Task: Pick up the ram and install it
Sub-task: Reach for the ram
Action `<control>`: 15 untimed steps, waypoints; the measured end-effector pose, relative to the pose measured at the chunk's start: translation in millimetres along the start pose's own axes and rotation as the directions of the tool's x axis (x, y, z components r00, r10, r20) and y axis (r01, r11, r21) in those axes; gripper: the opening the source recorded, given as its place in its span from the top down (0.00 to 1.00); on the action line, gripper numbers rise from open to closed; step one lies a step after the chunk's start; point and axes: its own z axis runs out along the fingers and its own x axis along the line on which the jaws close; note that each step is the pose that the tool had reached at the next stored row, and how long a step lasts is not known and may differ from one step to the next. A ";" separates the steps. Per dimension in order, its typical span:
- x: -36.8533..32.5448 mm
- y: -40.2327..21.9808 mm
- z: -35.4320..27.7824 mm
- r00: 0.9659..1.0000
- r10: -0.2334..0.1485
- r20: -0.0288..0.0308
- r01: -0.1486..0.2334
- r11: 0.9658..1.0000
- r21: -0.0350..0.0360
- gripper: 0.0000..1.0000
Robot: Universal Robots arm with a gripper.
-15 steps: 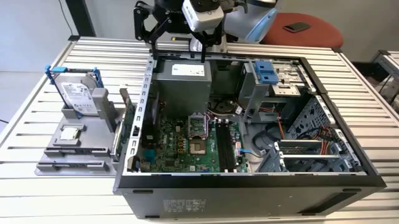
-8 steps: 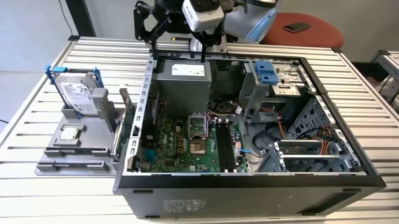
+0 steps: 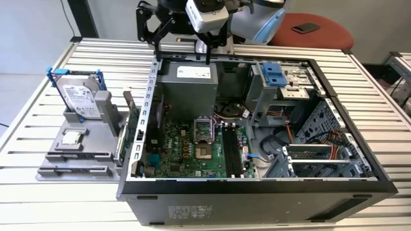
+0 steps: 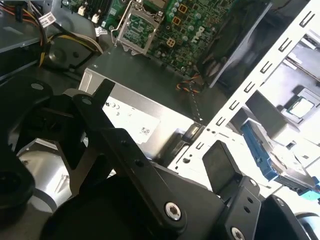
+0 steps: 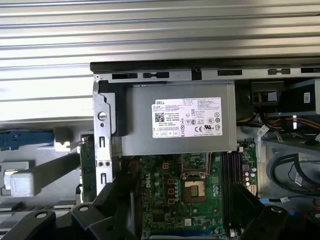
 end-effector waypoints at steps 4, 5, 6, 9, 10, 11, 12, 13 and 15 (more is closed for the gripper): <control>2.5 -0.2 0.1 1.000 0.000 -0.005 0.000 1.000 0.000 1.00; 4.9 -0.3 0.0 1.000 0.000 -0.005 0.000 1.000 0.000 1.00; 8.1 -0.5 0.0 1.000 0.000 -0.005 0.000 1.000 0.000 1.00; 19.3 -1.3 -0.3 1.000 0.000 -0.005 0.000 1.000 0.000 1.00; 23.1 -1.5 -0.4 1.000 0.000 -0.005 0.000 1.000 0.000 1.00; 26.6 -1.7 -0.5 1.000 0.000 -0.005 0.000 1.000 0.000 1.00; 30.4 -2.0 -0.5 1.000 0.000 -0.005 0.000 1.000 0.000 1.00; 34.0 -2.2 -0.7 1.000 0.000 -0.005 0.000 1.000 0.000 1.00; 41.0 -2.6 -0.8 1.000 -0.001 -0.005 0.001 1.000 0.000 1.00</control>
